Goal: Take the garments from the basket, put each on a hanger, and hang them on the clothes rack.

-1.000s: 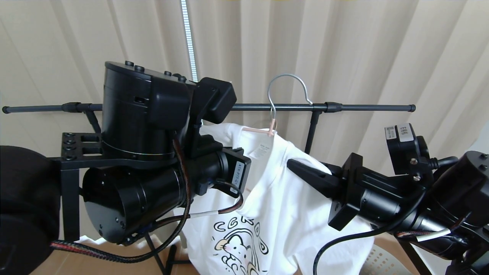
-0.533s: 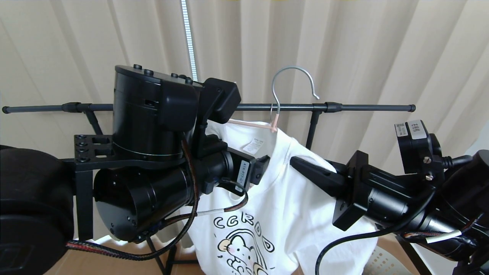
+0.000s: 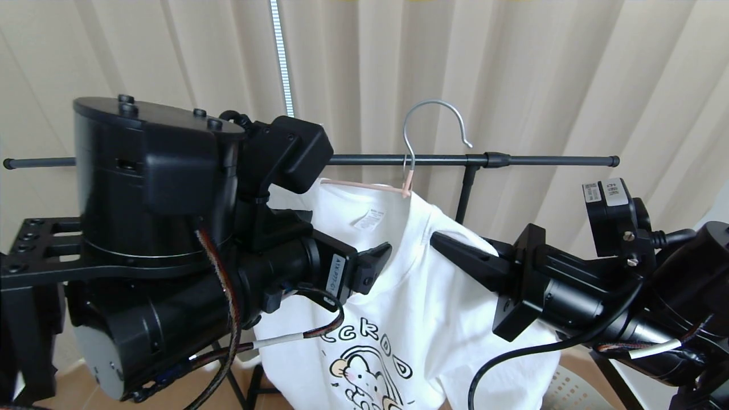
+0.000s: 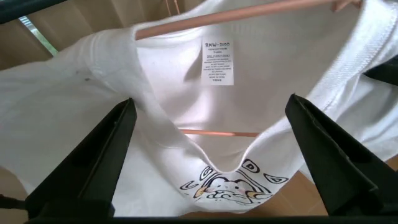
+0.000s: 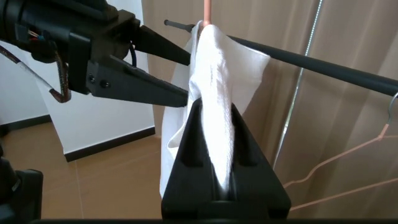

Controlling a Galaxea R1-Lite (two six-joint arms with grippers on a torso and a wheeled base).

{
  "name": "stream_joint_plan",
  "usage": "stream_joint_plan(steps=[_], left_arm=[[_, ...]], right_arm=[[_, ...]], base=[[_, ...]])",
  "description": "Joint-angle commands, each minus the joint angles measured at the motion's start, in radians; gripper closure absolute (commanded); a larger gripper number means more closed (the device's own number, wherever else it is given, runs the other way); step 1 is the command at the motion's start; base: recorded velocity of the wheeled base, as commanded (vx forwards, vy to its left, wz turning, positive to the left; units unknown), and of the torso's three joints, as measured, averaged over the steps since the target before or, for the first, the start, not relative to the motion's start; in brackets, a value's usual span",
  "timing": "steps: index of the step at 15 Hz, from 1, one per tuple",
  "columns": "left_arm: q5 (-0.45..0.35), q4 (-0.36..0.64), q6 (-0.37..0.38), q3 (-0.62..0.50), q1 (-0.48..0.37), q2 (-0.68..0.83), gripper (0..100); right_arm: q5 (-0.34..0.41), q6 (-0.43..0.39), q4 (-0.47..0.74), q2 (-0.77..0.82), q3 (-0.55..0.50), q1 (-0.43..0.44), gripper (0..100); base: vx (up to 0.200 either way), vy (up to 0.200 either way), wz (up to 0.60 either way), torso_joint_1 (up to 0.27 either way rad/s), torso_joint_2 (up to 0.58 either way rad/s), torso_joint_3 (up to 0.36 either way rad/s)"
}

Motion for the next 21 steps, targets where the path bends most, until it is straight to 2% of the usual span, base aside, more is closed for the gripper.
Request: stream_joint_plan(steps=[1, 7, 8, 10, 12, 14, 15, 16, 17, 18, 20, 21], left_arm=[[-0.001, -0.001, 0.001, 0.012, -0.007, -0.035, 0], [-0.002, 0.001, 0.037, 0.043, 0.002, -0.089, 0], [-0.028, 0.001, 0.119, 0.035, 0.06, -0.149, 0], [-0.183, 0.015, 0.202, 0.009, 0.175, -0.204, 0], [-0.406, 0.159, 0.263, -0.085, 0.347, -0.219, 0], [-0.671, 0.338, 0.31, -0.213, 0.493, -0.203, 0], [-0.783, 0.412, 0.356, -0.264, 0.549, -0.177, 0], [-0.847, 0.461, 0.402, -0.301, 0.582, -0.152, 0], [-0.944, 0.532, 0.491, -0.345, 0.62, -0.106, 0], [-1.01, 0.578, 0.571, -0.379, 0.649, -0.068, 0], [-1.048, 0.671, 0.729, -0.436, 0.661, -0.006, 0], [-1.059, 0.745, 0.88, -0.479, 0.677, 0.038, 0]], right_arm=[[0.001, 0.0, 0.0, 0.003, -0.001, 0.0, 100], [0.004, 0.001, 0.001, 0.004, -0.001, -0.003, 100], [0.005, 0.001, 0.001, 0.004, 0.001, -0.006, 100], [0.007, 0.001, 0.001, 0.004, 0.004, -0.014, 100], [0.034, 0.003, 0.001, 0.004, 0.01, -0.014, 100], [0.056, 0.004, 0.001, 0.004, 0.025, -0.014, 100], [0.077, 0.006, 0.0, 0.004, 0.038, -0.014, 100], [0.094, 0.006, -0.003, 0.004, 0.047, -0.014, 100], [0.114, 0.012, -0.005, 0.003, 0.059, -0.015, 100], [0.123, 0.024, -0.008, -0.002, 0.062, -0.015, 100], [0.142, 0.038, -0.008, -0.008, 0.067, -0.02, 100], [0.165, 0.038, -0.009, -0.008, 0.076, -0.028, 100]], base=[[0.0, 0.0, 0.0, 0.0, 0.0, 0.0], [0.0, 0.0, 0.0, 0.0, 0.0, 0.0], [0.0, 0.0, 0.0, 0.0, 0.0, 0.0], [0.0, 0.0, 0.0, 0.0, 0.0, 0.0], [0.0, 0.0, 0.0, 0.0, 0.0, 0.0], [0.0, 0.0, 0.0, 0.0, 0.0, 0.0], [0.0, 0.0, 0.0, 0.0, 0.0, 0.0], [0.0, 0.0, 0.0, 0.0, 0.0, 0.0], [0.0, 0.0, 0.0, 0.0, 0.0, 0.0], [0.0, 0.0, 0.0, 0.0, 0.0, 0.0], [0.0, 0.0, 0.0, 0.0, 0.0, 0.0], [0.0, 0.0, 0.0, 0.0, 0.0, 0.0]])
